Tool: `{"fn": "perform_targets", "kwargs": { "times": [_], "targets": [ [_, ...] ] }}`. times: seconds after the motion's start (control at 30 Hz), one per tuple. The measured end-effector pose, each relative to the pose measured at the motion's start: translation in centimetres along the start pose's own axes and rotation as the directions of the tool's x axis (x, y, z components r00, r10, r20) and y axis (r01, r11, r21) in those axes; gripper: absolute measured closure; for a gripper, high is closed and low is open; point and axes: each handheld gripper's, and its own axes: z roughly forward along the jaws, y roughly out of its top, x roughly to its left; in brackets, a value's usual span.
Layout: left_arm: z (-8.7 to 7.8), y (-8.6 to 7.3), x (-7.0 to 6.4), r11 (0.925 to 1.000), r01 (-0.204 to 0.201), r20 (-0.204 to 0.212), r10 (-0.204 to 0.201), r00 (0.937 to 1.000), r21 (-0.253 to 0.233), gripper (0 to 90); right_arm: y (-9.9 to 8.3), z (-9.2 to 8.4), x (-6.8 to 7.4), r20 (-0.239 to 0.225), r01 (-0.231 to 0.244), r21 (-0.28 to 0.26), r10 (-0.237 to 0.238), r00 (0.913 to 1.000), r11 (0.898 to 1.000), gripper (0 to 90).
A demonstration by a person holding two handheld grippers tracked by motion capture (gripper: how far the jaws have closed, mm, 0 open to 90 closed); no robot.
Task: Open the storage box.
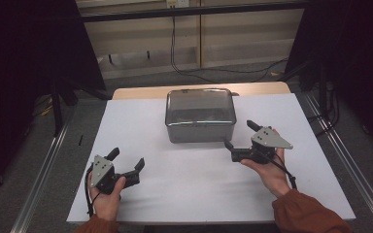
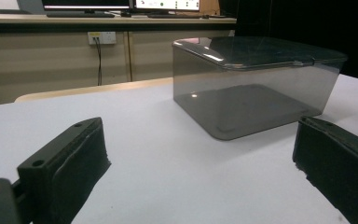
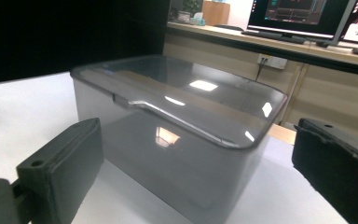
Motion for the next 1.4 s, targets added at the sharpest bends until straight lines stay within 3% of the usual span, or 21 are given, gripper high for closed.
{"fn": "perform_targets", "kwargs": {
  "times": [0.27, 0.47, 0.53, 0.57, 0.63, 0.67, 0.7, 0.83, 0.87, 0.9, 0.93, 1.03, 1.1, 1.13, 1.2, 1.23, 1.27, 1.3, 1.4],
  "targets": [
    [0.1, -0.1, 0.1, 0.9997, 0.0, -0.003, 0.0, 1.0, 0.025, 2.7, 1.3, 1.5, 0.2, -0.027, 0.068, 0.031, -0.067, 0.9974, 0.997, 3.9],
    [0.1, -0.1, 0.0, 0.9998, -0.002, -0.008, 0.002, 1.0, 0.019, 2.7, 1.8, 2.3, 0.3, -0.025, 0.126, 0.042, -0.125, 0.9919, 0.991, 0.2],
    [0.1, -0.1, 0.1, 0.9996, -0.01, -0.012, 0.01, 0.9999, 0.026, 2.7, 2.1, 2.6, 0.7, -0.016, 0.178, 0.037, -0.178, 0.9839, 0.983, 0.0],
    [0.1, -0.1, 0.1, 0.9996, -0.01, -0.012, 0.01, 0.9999, 0.026, 2.7, 2.1, 2.6, 0.7, -0.016, 0.178, 0.037, -0.178, 0.9839, 0.983, 0.0],
    [0.1, -0.1, 0.0, 0.9996, -0.01, -0.013, 0.01, 0.9999, 0.026, 2.7, 2.3, 2.9, 1.3, -0.011, 0.248, 0.03, -0.248, 0.9687, 0.968, 1.6],
    [0.1, -0.1, 0.0, 0.9994, -0.014, -0.015, 0.015, 0.9998, 0.03, 2.7, 2.3, 2.9, 1.3, -0.011, 0.248, 0.03, -0.248, 0.9687, 0.968, 1.6],
    [0.2, -0.1, -0.2, 0.9995, -0.014, -0.006, 0.014, 0.9999, 0.029, 2.7, 2.5, 3.1, 1.7, -0.003, 0.297, 0.025, -0.297, 0.9548, 0.955, 3.0],
    [0.1, -0.1, -0.2, 0.9995, -0.019, -0.008, 0.019, 0.9998, 0.026, 2.7, 2.7, 3.7, 2.4, 0.007, 0.382, 0.024, -0.383, 0.9239, 0.924, 5.2],
    [0.1, -0.1, -0.1, 0.9995, -0.017, -0.007, 0.017, 0.9998, 0.026, 2.7, 2.7, 3.9, 2.6, 0.005, 0.399, 0.024, -0.399, 0.9169, 0.917, 5.4],
    [0.1, -0.1, -0.1, 0.9995, -0.017, -0.007, 0.017, 0.9998, 0.026, 2.7, 2.7, 3.9, 2.6, 0.005, 0.399, 0.024, -0.399, 0.9169, 0.917, 5.4],
    [0.1, -0.1, -0.1, 0.9994, -0.016, -0.01, 0.017, 0.9998, 0.029, 2.7, 2.7, 4.2, 2.9, 0.005, 0.438, 0.034, -0.438, 0.899, 0.899, 5.8],
    [0.1, -0.1, -0.1, 0.9996, -0.012, -0.01, 0.013, 0.9999, 0.027, 2.7, 2.7, 4.7, 3.4, 0.004, 0.494, 0.045, -0.495, 0.8691, 0.868, 8.0],
    [0.1, -0.1, -0.1, 0.9996, -0.013, -0.009, 0.014, 0.9999, 0.025, 2.7, 2.7, 5.0, 3.8, 0.009, 0.536, 0.048, -0.537, 0.8436, 0.843, 8.5],
    [0.1, -0.1, -0.1, 0.9996, -0.014, -0.009, 0.014, 0.9999, 0.025, 2.7, 2.7, 5.0, 3.8, 0.009, 0.536, 0.048, -0.537, 0.8436, 0.843, 8.5],
    [0.1, -0.1, -0.1, 0.9994, -0.015, -0.009, 0.016, 0.9998, 0.03, 2.7, 2.7, 5.3, 4.2, 0.013, 0.598, 0.059, -0.599, 0.8005, 0.8, 10.3],
    [0.1, -0.1, -0.1, 0.9994, -0.015, -0.009, 0.016, 0.9998, 0.03, 2.7, 2.7, 5.3, 4.2, 0.013, 0.598, 0.059, -0.599, 0.8005, 0.8, 10.3],
    [0.2, -0.1, -0.1, 0.9994, -0.013, -0.004, 0.014, 0.9999, 0.032, 2.7, 2.6, 5.4, 4.5, 0.017, 0.635, 0.075, -0.638, 0.7699, 0.769, 12.1],
    [0.2, -0.1, -0.1, 0.9994, -0.012, -0.004, 0.012, 0.9999, 0.033, 2.7, 2.6, 5.5, 4.6, 0.022, 0.652, 0.082, -0.655, 0.7553, 0.754, 13.9],
    [0.2, -0.1, -0.1, 0.9994, -0.015, -0.004, 0.015, 0.9999, 0.033, 2.7, 2.5, 5.8, 4.8, 0.032, 0.674, 0.1, -0.68, 0.7327, 0.732, 14.0]
  ]
}}
